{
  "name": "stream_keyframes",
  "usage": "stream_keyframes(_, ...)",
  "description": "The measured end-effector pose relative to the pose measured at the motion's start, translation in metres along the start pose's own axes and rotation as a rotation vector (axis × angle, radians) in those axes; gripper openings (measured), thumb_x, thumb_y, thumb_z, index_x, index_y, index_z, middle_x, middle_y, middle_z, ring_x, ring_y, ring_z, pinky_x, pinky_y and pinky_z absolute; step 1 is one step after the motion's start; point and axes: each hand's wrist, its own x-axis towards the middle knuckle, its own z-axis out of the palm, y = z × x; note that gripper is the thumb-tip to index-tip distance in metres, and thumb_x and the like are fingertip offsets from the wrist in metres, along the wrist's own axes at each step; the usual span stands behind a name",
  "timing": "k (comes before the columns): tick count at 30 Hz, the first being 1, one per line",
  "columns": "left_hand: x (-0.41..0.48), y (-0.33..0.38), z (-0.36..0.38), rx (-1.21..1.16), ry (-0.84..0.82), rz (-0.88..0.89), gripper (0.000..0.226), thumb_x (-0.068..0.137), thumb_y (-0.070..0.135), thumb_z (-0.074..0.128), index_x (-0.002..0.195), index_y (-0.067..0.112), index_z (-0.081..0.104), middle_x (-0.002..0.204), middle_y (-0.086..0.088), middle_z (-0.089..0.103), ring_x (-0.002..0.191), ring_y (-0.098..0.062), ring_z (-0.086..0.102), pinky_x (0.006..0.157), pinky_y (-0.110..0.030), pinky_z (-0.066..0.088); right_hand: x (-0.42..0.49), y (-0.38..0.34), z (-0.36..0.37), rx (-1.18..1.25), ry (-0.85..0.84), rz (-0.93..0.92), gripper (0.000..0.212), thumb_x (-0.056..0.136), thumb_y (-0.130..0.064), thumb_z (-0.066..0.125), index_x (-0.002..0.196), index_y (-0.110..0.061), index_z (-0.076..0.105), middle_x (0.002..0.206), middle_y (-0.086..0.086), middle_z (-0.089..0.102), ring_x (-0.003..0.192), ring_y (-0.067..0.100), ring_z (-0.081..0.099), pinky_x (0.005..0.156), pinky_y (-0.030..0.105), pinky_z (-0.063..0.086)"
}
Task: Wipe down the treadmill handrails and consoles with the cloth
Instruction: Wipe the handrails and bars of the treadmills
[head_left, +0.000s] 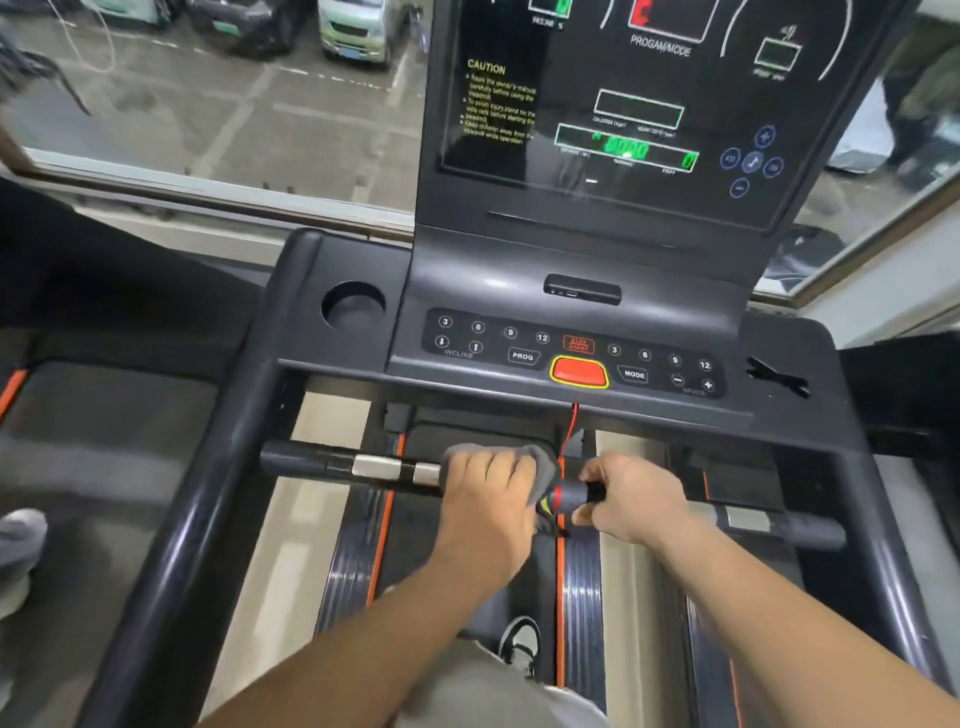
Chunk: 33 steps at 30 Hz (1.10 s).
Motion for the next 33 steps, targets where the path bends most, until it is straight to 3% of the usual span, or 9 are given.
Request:
stream_keyframes(5,0.003,-0.055,-0.011,0.15,-0.074,0.155,0.037,0.092,0.05,0.049,0.116,0.024,0.06,0.091,0.0,0.061,0.08,-0.028,0.058,0.07,-0.042,0.044,-0.003,0.0,0.01,0.025,0.049,-0.011,0.046,0.084,-0.045,0.075,0.127,-0.033,0.065,0.125,-0.01,0.065,0.12,0.019,0.061,0.093,0.03,0.052)
stream_keyframes(10,-0.004,-0.074,-0.031,0.182,0.022,-0.162,0.015,0.09,0.033,0.057,0.079,0.023,0.059,0.07,0.0,0.064,0.064,-0.027,0.06,0.063,-0.037,0.045,-0.017,0.01,0.035,0.068,0.165,-0.089,0.041,0.082,-0.042,0.067,0.121,-0.028,0.067,0.111,-0.005,0.062,0.114,0.024,0.058,0.086,0.038,0.055)
stream_keyframes(13,-0.002,-0.049,-0.02,0.116,0.014,-0.378,0.036,0.097,0.03,0.031,0.083,0.021,0.062,0.07,-0.001,0.061,0.07,-0.029,0.059,0.078,-0.042,0.041,-0.018,0.019,0.039,0.086,0.154,-0.18,0.063,0.084,-0.047,0.07,0.142,-0.025,0.057,0.13,-0.005,0.062,0.127,0.024,0.054,0.099,0.039,0.052)
stream_keyframes(15,0.007,-0.021,-0.01,0.065,-0.082,-0.323,0.058,0.102,0.033,0.006,0.094,0.023,0.062,0.078,-0.001,0.062,0.079,-0.03,0.058,0.088,-0.044,0.037,-0.018,0.034,0.03,0.077,0.113,-0.222,0.076,0.086,-0.048,0.073,0.153,-0.027,0.046,0.145,-0.007,0.055,0.138,0.02,0.047,0.111,0.034,0.043)
stream_keyframes(18,0.012,0.009,-0.008,-0.311,-0.035,-0.417,0.054,0.101,0.046,0.018,0.085,0.019,0.062,0.08,-0.004,0.067,0.085,-0.033,0.062,0.087,-0.043,0.041,-0.019,0.064,0.011,0.005,0.117,-0.241,0.079,0.086,-0.051,0.074,0.155,-0.029,0.042,0.149,-0.009,0.049,0.141,0.016,0.041,0.11,0.028,0.039)
stream_keyframes(21,0.018,0.018,-0.036,-0.914,0.183,-0.849,0.046,0.099,0.05,0.04,0.091,0.014,0.066,0.087,-0.002,0.07,0.093,-0.028,0.064,0.09,-0.042,0.048,-0.02,0.093,-0.002,-0.024,0.069,-0.19,0.076,0.087,-0.054,0.074,0.152,-0.03,0.043,0.148,-0.008,0.047,0.139,0.017,0.043,0.106,0.033,0.045)
stream_keyframes(23,0.025,0.024,-0.058,-1.048,0.235,-0.996,0.036,0.101,0.041,0.047,0.09,0.014,0.068,0.086,0.006,0.068,0.095,-0.025,0.065,0.088,-0.04,0.048,-0.013,0.11,-0.004,-0.038,0.041,-0.174,0.07,0.086,-0.053,0.075,0.147,-0.029,0.049,0.144,-0.007,0.052,0.134,0.019,0.05,0.102,0.036,0.05)
stream_keyframes(29,0.011,0.111,-0.048,-0.511,0.457,-0.34,0.036,0.106,0.038,0.038,0.11,0.02,0.068,0.102,0.005,0.071,0.101,-0.018,0.061,0.089,-0.033,0.044,0.003,0.136,0.006,-0.053,0.104,-0.28,0.037,0.081,-0.056,0.071,0.103,-0.028,0.066,0.103,-0.007,0.064,0.103,0.021,0.062,0.076,0.029,0.049)
stream_keyframes(33,0.01,0.145,0.031,0.061,0.015,-0.109,0.054,0.099,0.042,0.044,0.143,0.014,0.054,0.146,-0.008,0.056,0.138,-0.029,0.048,0.118,-0.053,0.034,0.005,0.148,0.018,0.028,0.174,-0.322,0.031,0.077,-0.052,0.067,0.098,-0.029,0.068,0.095,-0.01,0.058,0.103,0.021,0.064,0.08,0.031,0.052)
